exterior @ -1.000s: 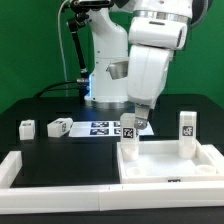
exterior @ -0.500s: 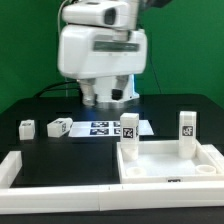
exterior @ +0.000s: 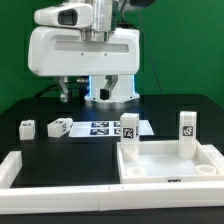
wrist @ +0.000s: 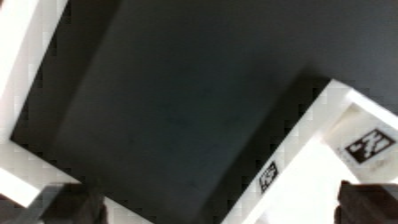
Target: Assemble square table
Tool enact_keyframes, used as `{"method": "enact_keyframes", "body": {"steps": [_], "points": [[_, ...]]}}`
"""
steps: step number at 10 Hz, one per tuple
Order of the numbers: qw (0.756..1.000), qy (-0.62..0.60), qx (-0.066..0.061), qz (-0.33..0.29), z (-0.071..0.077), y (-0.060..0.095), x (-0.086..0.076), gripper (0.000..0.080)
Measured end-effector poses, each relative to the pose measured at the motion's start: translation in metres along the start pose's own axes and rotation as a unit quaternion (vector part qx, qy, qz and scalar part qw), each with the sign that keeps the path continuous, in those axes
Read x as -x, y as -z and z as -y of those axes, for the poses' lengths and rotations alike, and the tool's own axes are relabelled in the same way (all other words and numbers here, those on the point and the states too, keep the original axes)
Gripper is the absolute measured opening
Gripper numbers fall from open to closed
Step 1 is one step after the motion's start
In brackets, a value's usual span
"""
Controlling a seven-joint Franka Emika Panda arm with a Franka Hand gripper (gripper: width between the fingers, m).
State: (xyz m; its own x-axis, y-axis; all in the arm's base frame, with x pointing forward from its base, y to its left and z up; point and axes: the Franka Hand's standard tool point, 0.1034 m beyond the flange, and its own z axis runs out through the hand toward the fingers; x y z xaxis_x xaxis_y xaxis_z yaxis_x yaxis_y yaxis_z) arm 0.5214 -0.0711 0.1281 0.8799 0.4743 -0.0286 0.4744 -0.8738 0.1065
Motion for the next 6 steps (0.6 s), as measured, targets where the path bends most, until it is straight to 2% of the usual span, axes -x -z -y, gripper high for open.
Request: {"method": "enact_keyframes", "body": {"steps": [1, 2, 3, 4, 6], "points": [[0.999, -0.035, -0.004, -0.004, 0.000, -0.003, 0.004, 0.0649], [0.997, -0.080, -0.014, -0.005, -0.001, -0.012, 0.021, 0.0649], [0.992, -0.120, -0.027, -0.002, -0.004, -0.018, 0.042, 0.0649], [0.987, -0.155, -0.034, 0.002, -0.007, -0.024, 0.064, 0.0649], [0.958, -0.281, -0.051, 0.020, -0.004, -0.044, 0.109, 0.0649]]}}
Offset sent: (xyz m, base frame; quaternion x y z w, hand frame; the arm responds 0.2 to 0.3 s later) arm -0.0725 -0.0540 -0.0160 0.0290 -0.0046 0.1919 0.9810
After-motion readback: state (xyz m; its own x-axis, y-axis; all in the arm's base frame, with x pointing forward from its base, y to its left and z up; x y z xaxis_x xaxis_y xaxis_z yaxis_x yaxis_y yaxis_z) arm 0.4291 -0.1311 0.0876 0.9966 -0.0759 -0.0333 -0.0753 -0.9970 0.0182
